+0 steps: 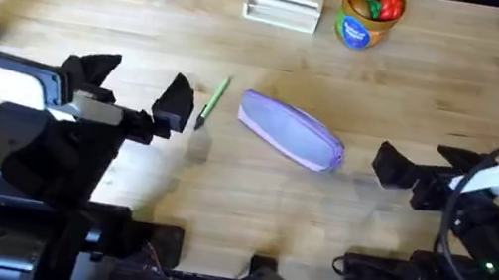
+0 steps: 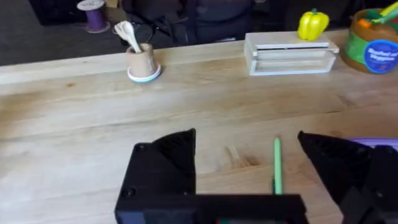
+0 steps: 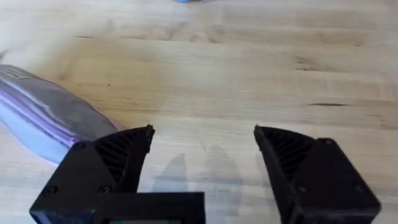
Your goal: Unzip the bag, pick up the pens from the table one at a time and place them inside, then zip the bag closed.
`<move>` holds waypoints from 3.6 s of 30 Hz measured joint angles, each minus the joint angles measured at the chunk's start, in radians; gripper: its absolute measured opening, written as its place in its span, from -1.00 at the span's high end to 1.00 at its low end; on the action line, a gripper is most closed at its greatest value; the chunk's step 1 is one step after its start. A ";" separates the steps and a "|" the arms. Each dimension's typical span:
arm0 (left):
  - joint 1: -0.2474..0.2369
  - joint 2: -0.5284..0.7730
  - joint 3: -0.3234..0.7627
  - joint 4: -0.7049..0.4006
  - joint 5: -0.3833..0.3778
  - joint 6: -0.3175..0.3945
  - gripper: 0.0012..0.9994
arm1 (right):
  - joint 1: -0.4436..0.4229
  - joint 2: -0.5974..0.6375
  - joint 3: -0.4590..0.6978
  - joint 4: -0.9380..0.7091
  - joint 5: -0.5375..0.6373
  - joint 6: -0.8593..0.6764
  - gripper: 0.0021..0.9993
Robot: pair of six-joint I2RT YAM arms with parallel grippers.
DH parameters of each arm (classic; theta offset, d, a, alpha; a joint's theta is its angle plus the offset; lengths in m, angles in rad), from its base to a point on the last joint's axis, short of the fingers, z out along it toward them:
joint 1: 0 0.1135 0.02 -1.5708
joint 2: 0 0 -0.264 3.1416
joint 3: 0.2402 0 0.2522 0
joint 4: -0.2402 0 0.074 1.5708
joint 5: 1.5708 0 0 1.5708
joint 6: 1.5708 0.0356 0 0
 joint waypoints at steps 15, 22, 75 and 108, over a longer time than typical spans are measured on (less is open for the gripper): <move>0.000 0.551 0.658 -0.268 0.143 0.335 -0.98 | 0.000 0.493 0.673 -0.408 -0.001 -0.019 -0.99; 0.000 0.717 0.863 -0.449 0.277 0.554 -0.98 | 0.000 0.575 0.819 -0.467 -0.020 -0.019 -0.99; -0.152 1.620 0.904 -0.662 0.798 1.569 -0.99 | 0.000 0.575 0.826 -0.479 -0.053 -0.019 -0.99; -0.152 1.674 0.904 -0.617 0.831 1.570 0.91 | 0.000 0.575 0.826 -0.536 -0.061 0.112 -0.99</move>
